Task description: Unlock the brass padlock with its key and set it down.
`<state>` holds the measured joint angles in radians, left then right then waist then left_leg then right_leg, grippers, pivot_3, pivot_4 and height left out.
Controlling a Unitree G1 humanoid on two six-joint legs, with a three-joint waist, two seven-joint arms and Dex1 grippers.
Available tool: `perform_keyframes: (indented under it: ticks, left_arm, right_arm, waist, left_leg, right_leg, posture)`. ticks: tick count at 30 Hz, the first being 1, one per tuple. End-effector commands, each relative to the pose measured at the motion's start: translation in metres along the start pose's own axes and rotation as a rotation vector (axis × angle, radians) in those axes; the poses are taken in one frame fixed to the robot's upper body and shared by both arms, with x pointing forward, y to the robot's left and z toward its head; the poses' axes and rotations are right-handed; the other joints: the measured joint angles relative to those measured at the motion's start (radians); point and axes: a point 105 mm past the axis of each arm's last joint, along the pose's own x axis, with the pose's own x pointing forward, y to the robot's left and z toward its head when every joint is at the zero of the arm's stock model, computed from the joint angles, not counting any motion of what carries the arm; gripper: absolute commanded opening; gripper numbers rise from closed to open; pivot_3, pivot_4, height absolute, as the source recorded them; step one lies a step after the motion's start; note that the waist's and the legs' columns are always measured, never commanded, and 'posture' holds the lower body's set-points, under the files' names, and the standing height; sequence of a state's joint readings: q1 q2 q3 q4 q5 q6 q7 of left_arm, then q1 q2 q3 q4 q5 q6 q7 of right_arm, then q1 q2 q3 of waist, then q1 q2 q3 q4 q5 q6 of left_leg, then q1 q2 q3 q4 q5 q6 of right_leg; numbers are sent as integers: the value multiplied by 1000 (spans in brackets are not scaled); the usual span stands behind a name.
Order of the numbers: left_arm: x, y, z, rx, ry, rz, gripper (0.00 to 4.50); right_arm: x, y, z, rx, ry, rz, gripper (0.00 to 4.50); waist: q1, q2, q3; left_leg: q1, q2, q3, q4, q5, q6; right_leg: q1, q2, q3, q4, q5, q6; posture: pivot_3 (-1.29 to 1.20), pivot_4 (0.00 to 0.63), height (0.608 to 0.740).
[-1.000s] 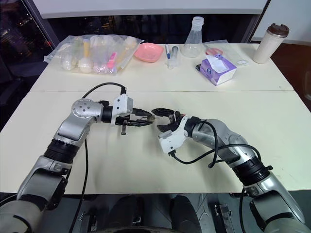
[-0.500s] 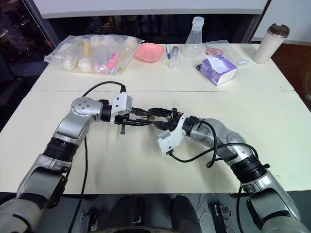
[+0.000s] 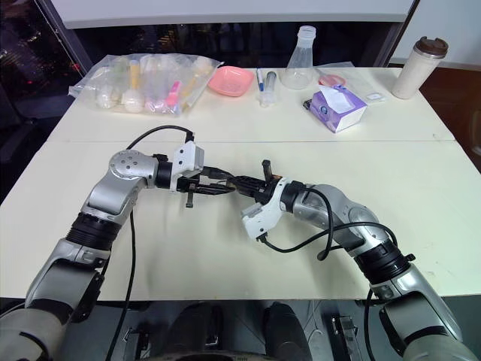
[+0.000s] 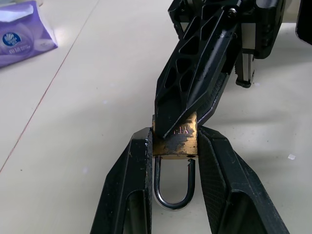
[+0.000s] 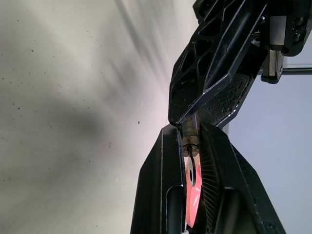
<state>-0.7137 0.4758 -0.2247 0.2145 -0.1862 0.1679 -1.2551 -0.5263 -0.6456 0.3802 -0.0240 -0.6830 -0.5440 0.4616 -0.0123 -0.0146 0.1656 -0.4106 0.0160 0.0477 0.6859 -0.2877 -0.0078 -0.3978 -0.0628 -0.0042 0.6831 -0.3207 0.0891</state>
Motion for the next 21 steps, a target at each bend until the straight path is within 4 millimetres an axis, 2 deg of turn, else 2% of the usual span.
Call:
perform_keyframes:
  ticks: [1,2,7,8,12,17,18,21]
  left_arm:
    - [-9,10,11,4,-22,65,1771]
    - [-10,10,11,1,-21,68,2038]
    - [-18,17,15,10,-37,127,4231]
    - [-20,18,16,10,-42,137,4455]
    - [-45,31,37,-51,-154,242,4455]
    - [-61,35,36,-108,-167,309,4455]
    - [-61,34,34,-106,-161,310,3922]
    - [-56,28,31,-99,-143,290,2708]
  right_arm:
    - [1,-15,3,-13,-17,-55,0]
    - [1,-15,3,-11,-16,-55,0]
    - [0,-14,1,-8,-8,-49,0]
    - [0,-14,1,-7,-7,-47,0]
    - [-1,-13,-2,-1,7,-46,0]
    - [-2,-12,-4,3,16,-43,0]
    - [-2,-12,-4,4,16,-43,0]
    - [-2,-12,-5,5,16,-43,0]
  waist:
    - [0,0,0]
    - [-1,0,0]
    - [-1,0,0]
    - [-1,0,0]
    - [-1,0,0]
    - [-1,0,0]
    - [-1,0,0]
    - [0,0,0]
  left_leg:
    - [0,0,0,0,0,0]
    - [0,0,0,0,0,0]
    - [0,0,0,0,0,0]
    - [0,0,0,0,0,0]
    - [0,0,0,0,0,0]
    - [0,0,0,0,0,-1]
    - [0,0,0,0,0,-1]
    - [0,0,0,0,0,-1]
  right_leg:
    - [0,0,0,0,0,0]
    - [0,0,0,0,0,0]
    - [0,0,0,0,0,0]
    - [0,0,0,0,0,0]
    - [0,-1,0,0,0,0]
    - [0,-1,0,0,0,0]
    - [0,-1,0,0,0,0]
    - [0,-1,0,0,0,0]
  posture:
    - [0,150,715]
    - [0,150,715]
    - [0,150,715]
    - [0,150,715]
    - [0,150,715]
    - [0,150,715]
    - [0,150,715]
    - [0,150,715]
